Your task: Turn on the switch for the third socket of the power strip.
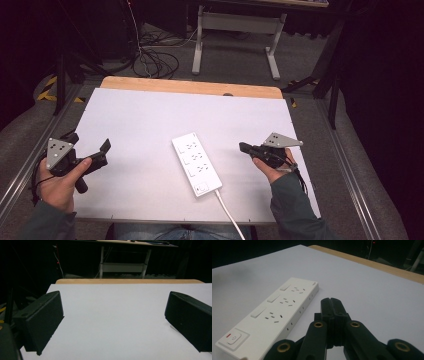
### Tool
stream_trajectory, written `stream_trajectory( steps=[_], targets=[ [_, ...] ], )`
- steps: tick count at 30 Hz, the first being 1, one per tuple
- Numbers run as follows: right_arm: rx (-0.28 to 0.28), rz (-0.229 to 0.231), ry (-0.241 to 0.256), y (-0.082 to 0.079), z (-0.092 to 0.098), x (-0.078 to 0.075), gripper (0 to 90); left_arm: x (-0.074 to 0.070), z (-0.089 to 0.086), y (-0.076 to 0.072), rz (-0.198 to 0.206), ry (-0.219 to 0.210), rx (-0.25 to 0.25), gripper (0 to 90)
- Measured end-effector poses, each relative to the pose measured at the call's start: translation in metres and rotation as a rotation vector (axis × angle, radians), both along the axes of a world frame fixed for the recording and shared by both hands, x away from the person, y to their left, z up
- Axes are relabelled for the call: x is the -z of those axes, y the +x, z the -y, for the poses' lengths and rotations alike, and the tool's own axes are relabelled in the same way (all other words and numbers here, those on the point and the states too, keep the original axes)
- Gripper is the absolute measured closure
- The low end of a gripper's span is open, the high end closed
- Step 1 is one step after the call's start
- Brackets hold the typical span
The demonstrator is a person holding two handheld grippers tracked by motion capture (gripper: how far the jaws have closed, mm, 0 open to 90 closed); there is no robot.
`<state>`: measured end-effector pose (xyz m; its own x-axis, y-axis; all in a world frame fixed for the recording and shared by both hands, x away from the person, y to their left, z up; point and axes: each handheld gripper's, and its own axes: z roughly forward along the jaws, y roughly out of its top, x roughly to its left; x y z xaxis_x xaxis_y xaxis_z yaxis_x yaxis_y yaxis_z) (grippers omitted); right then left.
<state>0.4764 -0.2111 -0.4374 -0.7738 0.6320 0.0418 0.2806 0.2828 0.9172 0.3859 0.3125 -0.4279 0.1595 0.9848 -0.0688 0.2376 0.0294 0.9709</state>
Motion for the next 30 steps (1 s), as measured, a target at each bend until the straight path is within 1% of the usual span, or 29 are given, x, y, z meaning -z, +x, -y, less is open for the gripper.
stream_trajectory(
  steps=[16, 20, 21, 24, 30],
  targets=[
    [-0.035, -0.001, -0.025, 0.006, -0.012, 0.001, 90.0, 0.001, -0.002, -0.004, -0.002, -0.001, -0.014, 2.4],
    [-0.044, 0.001, -0.026, 0.008, -0.015, 0.001, 90.0, 0.001, -0.005, -0.004, -0.004, -0.009, -0.022, 2.5],
    [-0.050, 0.002, -0.035, 0.008, -0.017, 0.001, 90.0, 0.001, -0.005, -0.004, -0.004, -0.013, -0.024, 2.5],
    [-0.053, 0.004, -0.036, 0.009, -0.018, 0.001, 90.0, 0.001, -0.005, -0.005, -0.007, -0.008, -0.017, 2.5],
    [-0.061, 0.004, -0.038, 0.011, -0.021, 0.000, 90.0, 0.001, -0.005, -0.007, -0.003, -0.005, -0.018, 2.5]
  ],
)
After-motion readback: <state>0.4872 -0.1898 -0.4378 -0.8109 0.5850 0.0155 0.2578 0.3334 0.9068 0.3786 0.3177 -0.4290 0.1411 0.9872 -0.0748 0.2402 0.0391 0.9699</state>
